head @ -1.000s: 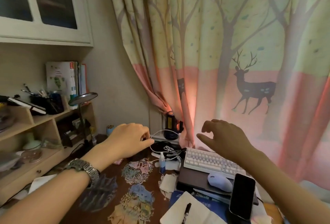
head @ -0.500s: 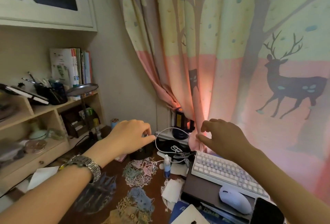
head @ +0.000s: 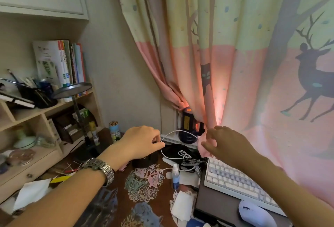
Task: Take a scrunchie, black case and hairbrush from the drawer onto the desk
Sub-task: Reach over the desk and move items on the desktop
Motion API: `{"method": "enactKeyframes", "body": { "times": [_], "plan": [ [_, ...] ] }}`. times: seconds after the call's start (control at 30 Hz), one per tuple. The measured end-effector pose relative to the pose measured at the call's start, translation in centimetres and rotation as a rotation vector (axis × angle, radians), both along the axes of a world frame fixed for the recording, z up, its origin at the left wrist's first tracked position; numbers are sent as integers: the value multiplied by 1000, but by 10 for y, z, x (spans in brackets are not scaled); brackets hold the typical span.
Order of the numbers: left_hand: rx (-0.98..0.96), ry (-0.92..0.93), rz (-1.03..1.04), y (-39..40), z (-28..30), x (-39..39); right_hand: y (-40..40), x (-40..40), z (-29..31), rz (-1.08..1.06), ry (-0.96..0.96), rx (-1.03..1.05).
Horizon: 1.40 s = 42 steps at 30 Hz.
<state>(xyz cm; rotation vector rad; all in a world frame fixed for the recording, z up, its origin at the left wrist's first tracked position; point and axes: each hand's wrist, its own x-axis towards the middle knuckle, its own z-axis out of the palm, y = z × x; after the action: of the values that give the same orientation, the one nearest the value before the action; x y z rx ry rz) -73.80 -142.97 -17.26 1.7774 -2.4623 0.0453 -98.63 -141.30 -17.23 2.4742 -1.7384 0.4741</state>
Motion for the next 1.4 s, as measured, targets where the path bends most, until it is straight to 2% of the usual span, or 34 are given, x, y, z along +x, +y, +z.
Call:
{"method": "enactKeyframes", "body": {
  "times": [0.4,0.63,0.97,1.2,1.4],
  "plan": [
    [109,-24,-152,-157,-66,105,-132,124,-66,-129,35,39],
    [148,-16,-260,-185,-90,153,-141,176,-100,-201,63,105],
    [144,27,-238,-171,-110,192,-144,213,-114,-123,2,82],
    [30,-32,-181,-153,-179,213,-141,233,-196,-76,-37,8],
    [3,-45,-132,-90,-229,251,-89,256,-252,-93,34,0]
  ]
}}
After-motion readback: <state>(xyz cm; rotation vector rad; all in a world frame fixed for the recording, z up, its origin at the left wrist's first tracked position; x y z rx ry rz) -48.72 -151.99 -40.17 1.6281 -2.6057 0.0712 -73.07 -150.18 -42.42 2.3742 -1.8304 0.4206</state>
